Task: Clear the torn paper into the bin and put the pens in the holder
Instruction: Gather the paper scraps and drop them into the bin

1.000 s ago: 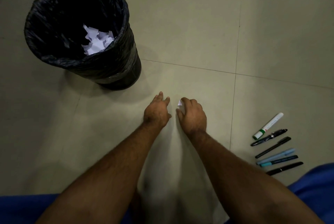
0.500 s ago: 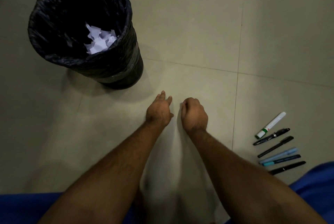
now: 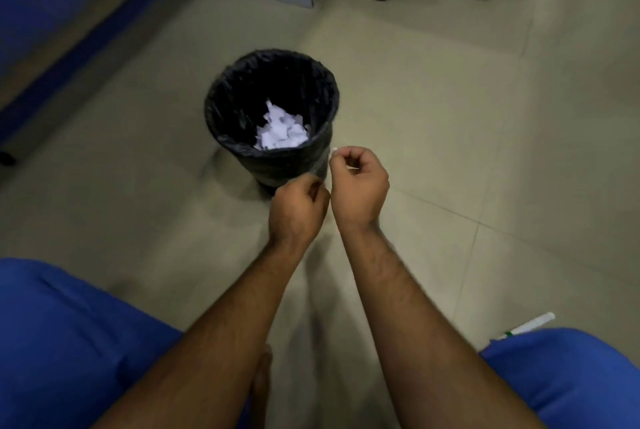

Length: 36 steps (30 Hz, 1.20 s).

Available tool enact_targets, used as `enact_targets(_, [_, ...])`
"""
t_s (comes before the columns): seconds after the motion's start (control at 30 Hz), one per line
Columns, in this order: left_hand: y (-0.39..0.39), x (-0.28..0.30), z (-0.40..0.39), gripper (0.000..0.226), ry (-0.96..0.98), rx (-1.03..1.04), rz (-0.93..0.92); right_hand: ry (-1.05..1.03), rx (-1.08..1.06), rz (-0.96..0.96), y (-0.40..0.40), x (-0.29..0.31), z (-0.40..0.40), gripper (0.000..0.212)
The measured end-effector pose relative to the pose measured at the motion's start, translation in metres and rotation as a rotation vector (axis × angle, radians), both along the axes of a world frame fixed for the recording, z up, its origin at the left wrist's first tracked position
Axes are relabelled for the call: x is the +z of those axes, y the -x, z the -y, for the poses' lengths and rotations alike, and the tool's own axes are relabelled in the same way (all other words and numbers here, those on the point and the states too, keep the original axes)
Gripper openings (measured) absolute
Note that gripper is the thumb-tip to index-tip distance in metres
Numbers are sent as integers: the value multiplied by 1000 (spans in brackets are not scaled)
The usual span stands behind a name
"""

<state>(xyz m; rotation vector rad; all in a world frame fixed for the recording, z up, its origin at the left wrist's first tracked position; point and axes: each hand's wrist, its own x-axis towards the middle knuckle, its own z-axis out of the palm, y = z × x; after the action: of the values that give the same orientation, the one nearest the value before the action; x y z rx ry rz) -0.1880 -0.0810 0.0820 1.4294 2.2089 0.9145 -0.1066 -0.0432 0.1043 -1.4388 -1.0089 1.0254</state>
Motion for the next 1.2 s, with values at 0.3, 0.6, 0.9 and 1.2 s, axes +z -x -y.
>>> enact_targets(0.3, [46,34,-2,43,-66,398,71,-66,388,743,51,35,-51,26])
enact_targets(0.6, [68,25,-20,44,15,309,79,-116,107,402,57,-1,-43,26])
enact_targets(0.9, [146,52,-46,47,53,265,-39,-3,30,152,129,14,-61,43])
enact_targets(1.2, [275,61,-50,32,145,316,-24,-2,195,196,252,15,-70,30])
